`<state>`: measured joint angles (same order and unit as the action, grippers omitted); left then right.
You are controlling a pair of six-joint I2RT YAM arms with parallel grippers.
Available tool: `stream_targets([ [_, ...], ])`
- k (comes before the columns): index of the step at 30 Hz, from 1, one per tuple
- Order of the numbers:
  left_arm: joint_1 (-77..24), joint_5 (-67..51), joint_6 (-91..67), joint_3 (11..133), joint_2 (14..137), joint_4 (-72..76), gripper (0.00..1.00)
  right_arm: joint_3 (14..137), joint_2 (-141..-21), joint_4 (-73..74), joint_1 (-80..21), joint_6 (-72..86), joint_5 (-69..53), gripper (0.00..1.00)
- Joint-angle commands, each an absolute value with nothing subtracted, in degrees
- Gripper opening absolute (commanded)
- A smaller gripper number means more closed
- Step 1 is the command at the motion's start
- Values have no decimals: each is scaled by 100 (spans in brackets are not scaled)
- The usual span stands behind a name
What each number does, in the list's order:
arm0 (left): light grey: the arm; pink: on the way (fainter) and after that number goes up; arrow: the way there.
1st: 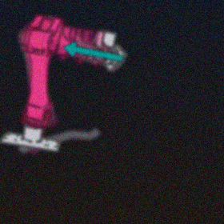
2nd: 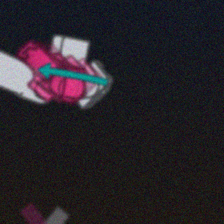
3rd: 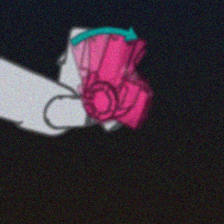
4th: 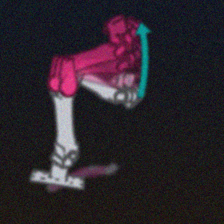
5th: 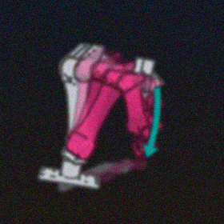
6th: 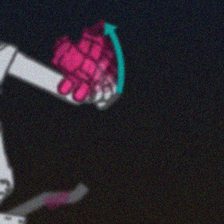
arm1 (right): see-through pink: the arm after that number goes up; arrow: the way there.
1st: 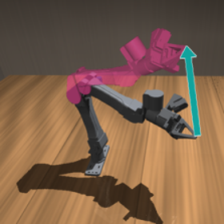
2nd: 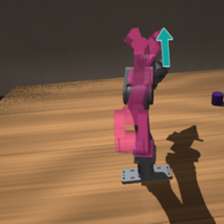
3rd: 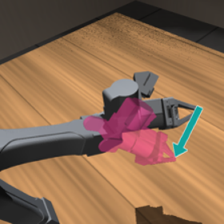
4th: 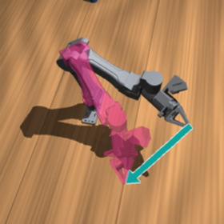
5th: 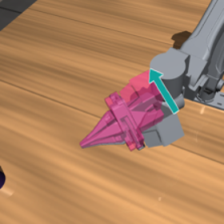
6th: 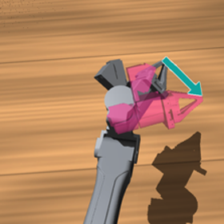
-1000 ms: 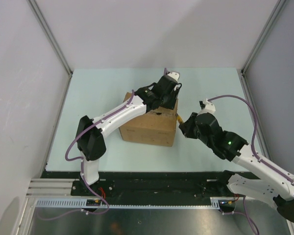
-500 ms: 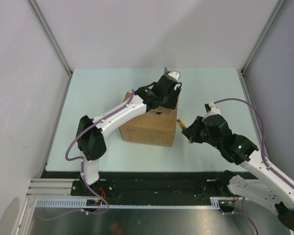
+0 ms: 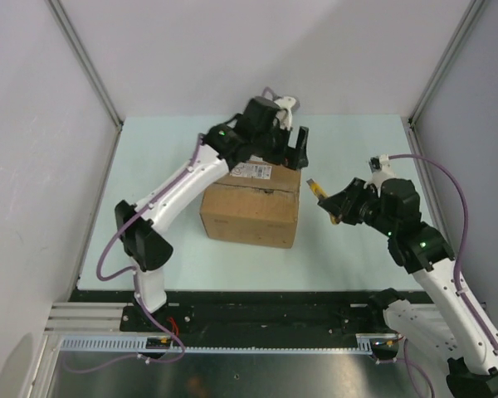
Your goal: Unpack the express box
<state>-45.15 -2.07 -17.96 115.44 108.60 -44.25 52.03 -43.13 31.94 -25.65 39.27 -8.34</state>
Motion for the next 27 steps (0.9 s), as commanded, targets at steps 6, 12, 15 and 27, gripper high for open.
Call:
stream_targets([
  [6, -3472, -4208, -1643, 11804, 9923, -4386, 98, 5836, -4359, 1750, -1881, 3217, -4130, 0],
  [12, -3515, -5360, -1846, 11532, 9747, -4316, 100, 5915, -4517, 1503, -1863, 3199, -4675, 0],
  [15, -3577, -5502, -1802, 11295, 9624, -4289, 98, 5950, -4579, 1477, -1863, 3147, -4763, 0],
  [27, -3630, -6547, -1494, 10731, 9369, -4140, 74, 5994, -4737, 1117, -1863, 3410, -5044, 0],
])
